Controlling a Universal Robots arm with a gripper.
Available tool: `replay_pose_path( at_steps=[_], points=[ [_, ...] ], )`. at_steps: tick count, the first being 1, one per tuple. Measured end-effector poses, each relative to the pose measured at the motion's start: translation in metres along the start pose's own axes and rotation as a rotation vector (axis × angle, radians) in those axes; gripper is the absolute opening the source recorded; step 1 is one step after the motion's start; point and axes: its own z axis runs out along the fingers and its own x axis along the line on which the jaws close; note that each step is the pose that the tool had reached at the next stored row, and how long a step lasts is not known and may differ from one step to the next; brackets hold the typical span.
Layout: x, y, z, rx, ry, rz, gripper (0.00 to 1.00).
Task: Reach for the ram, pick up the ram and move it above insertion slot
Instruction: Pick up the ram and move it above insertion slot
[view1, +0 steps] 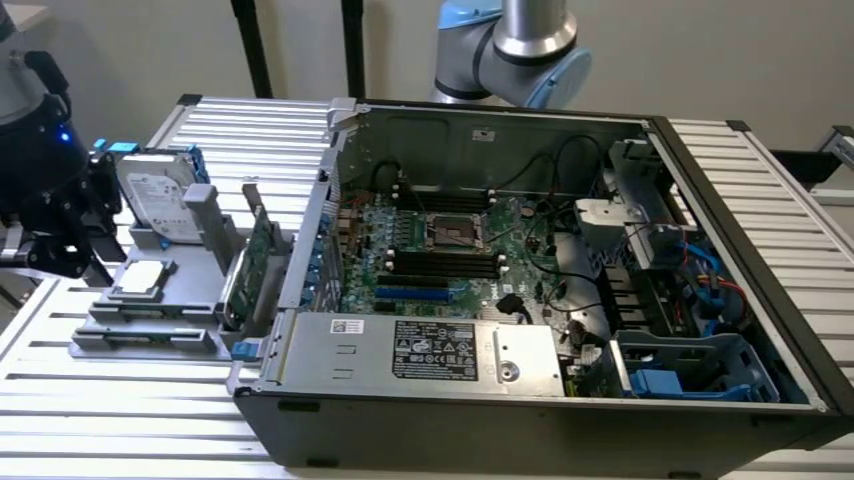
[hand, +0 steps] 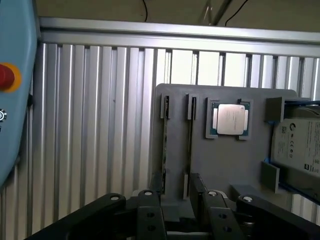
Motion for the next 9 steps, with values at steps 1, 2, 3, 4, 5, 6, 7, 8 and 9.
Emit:
replay_pose_path(
  at_steps=[1, 2, 3, 4, 5, 6, 7, 8, 9],
  points=[
    [0.0, -0.0001, 0.0018, 0.0, -0.0006, 0.004, 0.36],
    [0.0, -0.0002, 0.0035, 0.0001, -0.0013, 0.01, 0.36],
    [0.001, -0.0002, 0.0054, 0.0002, -0.0021, 0.016, 0.36],
    [0.001, -0.0002, 0.0072, 0.0003, -0.0029, 0.022, 0.36],
    [0.001, -0.0003, 0.009, 0.0003, -0.0035, 0.026, 0.36],
    [0.002, -0.0003, 0.0108, 0.0003, -0.0041, 0.029, 0.36],
    [0.002, -0.0004, 0.0127, 0.0004, -0.0051, 0.032, 0.36],
    [0.003, -0.0004, 0.0143, 0.0005, -0.0071, 0.034, 0.36],
    [0.003, -0.0004, 0.0156, 0.0005, -0.0102, 0.035, 0.36]
  ],
)
